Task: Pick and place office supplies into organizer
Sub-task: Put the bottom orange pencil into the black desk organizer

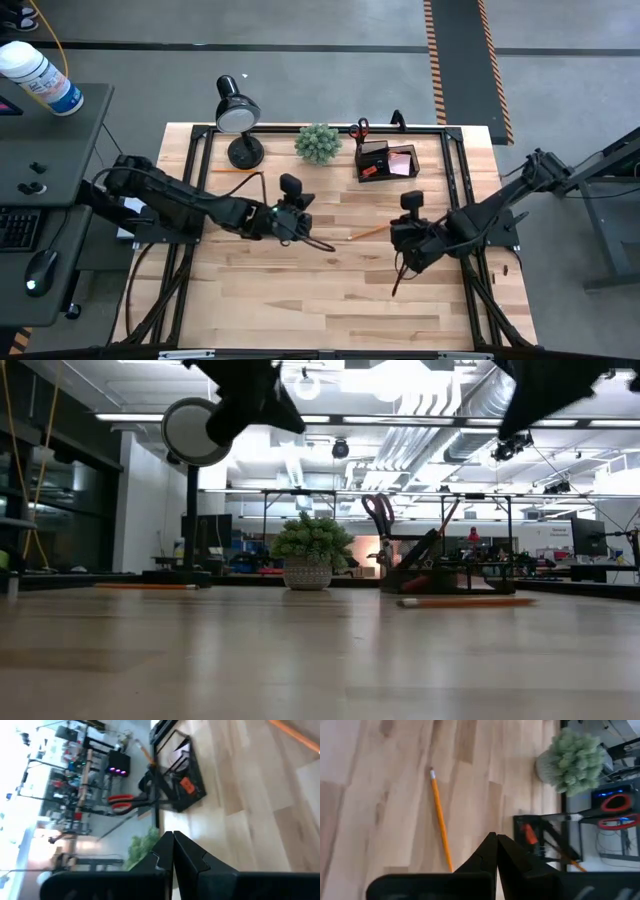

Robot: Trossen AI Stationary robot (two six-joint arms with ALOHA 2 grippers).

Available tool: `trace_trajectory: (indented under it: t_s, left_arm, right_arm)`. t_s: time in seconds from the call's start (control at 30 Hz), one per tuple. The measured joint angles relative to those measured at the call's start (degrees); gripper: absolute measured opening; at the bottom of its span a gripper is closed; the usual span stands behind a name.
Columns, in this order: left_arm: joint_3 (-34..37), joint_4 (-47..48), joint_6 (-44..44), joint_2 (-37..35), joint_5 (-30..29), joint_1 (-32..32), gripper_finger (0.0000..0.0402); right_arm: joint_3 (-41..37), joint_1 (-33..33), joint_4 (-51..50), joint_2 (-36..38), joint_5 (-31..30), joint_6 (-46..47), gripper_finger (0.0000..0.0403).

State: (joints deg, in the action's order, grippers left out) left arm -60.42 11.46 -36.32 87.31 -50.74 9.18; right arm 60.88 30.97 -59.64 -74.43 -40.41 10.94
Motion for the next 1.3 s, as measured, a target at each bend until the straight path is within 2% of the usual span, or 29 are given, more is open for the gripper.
trace_trajectory:
  t_s: [0.17,0.4,0.53,0.7,0.87,1.13,1.3]
  left_arm:
    - [-0.64,0.14,1.34,3.40,10.64,-1.40,0.0000]
    - [-0.62,-1.79,11.95,10.50,22.35,-2.43,0.0001]
    - [-0.57,-7.01,18.52,14.14,27.62,-2.43,0.0001]
    - [-0.59,-18.28,25.81,17.86,35.43,-2.41,0.0003]
    - [-0.64,-27.51,31.36,21.82,36.18,-1.03,0.0038]
    - [-0.59,-30.73,43.24,26.56,35.05,2.69,0.0135]
    - [-0.61,-36.75,45.97,30.01,33.64,4.51,0.0195]
  right_arm:
    - [-7.49,1.79,-0.13,0.02,0.32,6.94,0.0000]
    - [-19.95,4.02,4.50,2.52,3.83,16.44,0.0000]
    - [-24.14,6.30,9.32,7.28,5.35,19.44,0.0000]
    - [-28.34,8.65,19.57,14.37,7.81,22.16,0.0000]
    - [-31.71,11.98,29.94,17.74,8.87,20.89,0.0000]
    - [-34.47,17.08,33.21,17.53,11.42,23.40,0.0000]
    - [-36.05,18.15,36.13,17.51,13.30,25.07,0.0000]
